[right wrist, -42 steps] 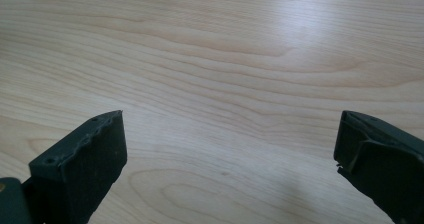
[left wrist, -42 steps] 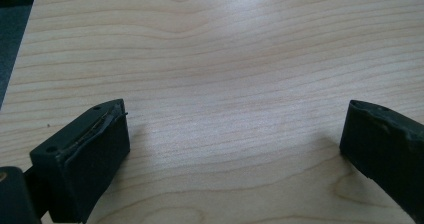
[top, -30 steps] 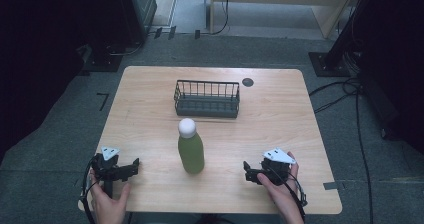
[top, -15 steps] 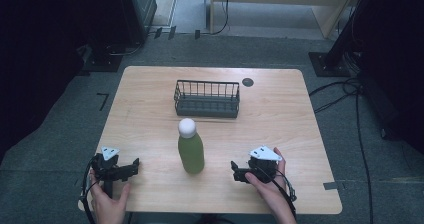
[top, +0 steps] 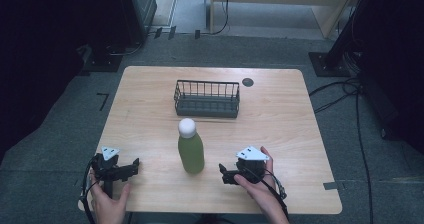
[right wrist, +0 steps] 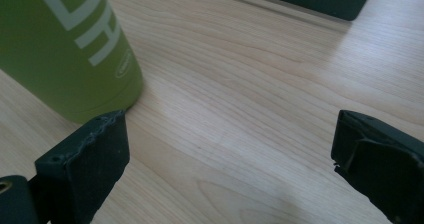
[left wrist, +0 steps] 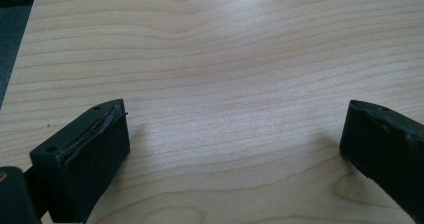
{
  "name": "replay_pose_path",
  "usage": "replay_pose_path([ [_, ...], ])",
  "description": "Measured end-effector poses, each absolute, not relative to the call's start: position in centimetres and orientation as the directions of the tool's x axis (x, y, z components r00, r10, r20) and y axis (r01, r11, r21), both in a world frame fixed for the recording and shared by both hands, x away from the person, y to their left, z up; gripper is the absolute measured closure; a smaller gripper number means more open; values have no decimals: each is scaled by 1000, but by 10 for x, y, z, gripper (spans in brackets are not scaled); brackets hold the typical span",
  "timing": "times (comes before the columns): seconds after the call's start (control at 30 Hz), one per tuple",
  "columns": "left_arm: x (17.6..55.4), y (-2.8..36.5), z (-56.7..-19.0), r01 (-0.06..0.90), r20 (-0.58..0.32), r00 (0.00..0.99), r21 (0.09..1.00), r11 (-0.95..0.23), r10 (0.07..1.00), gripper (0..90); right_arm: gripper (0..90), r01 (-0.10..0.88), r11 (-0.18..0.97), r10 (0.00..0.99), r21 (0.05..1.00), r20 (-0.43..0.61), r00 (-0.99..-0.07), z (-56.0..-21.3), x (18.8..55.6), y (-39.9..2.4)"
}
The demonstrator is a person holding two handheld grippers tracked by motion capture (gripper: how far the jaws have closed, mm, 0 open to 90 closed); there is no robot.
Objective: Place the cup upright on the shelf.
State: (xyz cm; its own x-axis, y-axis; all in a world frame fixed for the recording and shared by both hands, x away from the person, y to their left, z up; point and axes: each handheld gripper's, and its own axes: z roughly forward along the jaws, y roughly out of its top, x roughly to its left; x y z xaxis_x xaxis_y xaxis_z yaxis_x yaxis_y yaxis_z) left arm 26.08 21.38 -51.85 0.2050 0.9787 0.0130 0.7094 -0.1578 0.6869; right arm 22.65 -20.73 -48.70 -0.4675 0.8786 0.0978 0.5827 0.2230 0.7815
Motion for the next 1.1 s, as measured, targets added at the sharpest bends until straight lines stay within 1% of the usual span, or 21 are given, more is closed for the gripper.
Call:
replay_pose_path([
  [0.47, 261, 214, -518, 710, 14, 206, 686, -159, 978, 1, 19, 553, 265, 821, 790, 116, -559, -483, 222, -185],
  [0.63, 261, 214, -518, 709, 14, 206, 687, -159, 979, 1, 19, 533, 286, 787, 796, 123, -605, -480, 221, -174],
  [1.1, 261, 214, -518, 709, 14, 205, 687, -158, 979, 1, 53, 504, 290, 751, 814, 133, -647, -474, 228, -148],
])
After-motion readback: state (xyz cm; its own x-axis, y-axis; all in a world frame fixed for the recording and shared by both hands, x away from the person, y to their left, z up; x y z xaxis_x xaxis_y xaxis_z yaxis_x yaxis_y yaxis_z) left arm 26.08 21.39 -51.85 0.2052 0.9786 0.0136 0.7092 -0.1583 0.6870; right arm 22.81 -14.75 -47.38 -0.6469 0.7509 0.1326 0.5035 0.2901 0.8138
